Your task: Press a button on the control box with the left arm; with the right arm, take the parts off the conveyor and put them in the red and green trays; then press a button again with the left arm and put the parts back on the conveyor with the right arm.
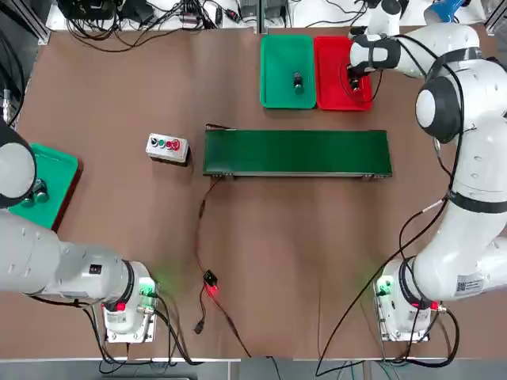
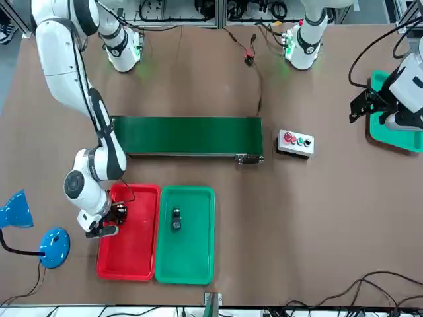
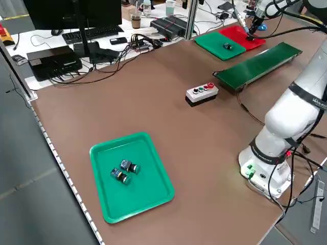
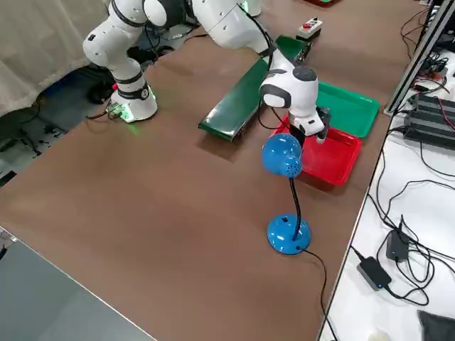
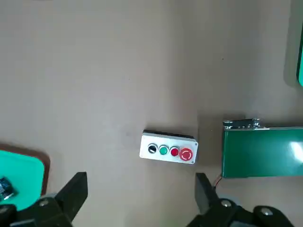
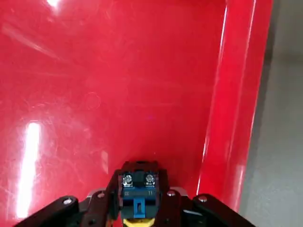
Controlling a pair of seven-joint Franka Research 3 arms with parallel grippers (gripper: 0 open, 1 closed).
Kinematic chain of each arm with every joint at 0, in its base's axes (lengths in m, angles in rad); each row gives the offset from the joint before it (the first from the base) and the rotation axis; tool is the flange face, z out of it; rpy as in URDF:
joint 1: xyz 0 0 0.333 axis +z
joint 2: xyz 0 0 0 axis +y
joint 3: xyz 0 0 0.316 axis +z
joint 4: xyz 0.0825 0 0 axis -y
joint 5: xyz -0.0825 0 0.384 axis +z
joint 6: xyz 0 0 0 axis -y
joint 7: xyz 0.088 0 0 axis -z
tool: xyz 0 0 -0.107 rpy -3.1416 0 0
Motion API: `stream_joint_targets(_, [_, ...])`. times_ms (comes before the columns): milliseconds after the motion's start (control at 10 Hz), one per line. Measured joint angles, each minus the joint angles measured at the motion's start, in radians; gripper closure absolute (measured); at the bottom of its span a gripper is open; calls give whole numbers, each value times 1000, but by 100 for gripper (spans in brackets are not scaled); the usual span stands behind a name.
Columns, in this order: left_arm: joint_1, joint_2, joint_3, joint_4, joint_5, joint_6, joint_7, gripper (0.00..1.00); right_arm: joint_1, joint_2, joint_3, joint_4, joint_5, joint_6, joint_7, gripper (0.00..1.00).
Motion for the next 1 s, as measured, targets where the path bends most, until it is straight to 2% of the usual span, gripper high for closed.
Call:
stream_joint_targets(100, [0,0,0,0,0,0,0,0,1,-3,0,2,0,-26,3,67])
stream_joint_targets(300, [0,0,0,0,0,0,0,0,6,-46,0,17,1,-163,13,67])
stream_joint_targets(700, [0,1,0,1,0,0,0,0,53,-266,1,16,3,-455,98,67])
stream_joint_targets(800, [0,1,0,2,0,0,0,0,69,-322,2,-24,3,-485,115,67])
stream_joint_targets(1000, [0,1,0,3,0,0,0,0,88,-459,2,-170,4,-495,124,67])
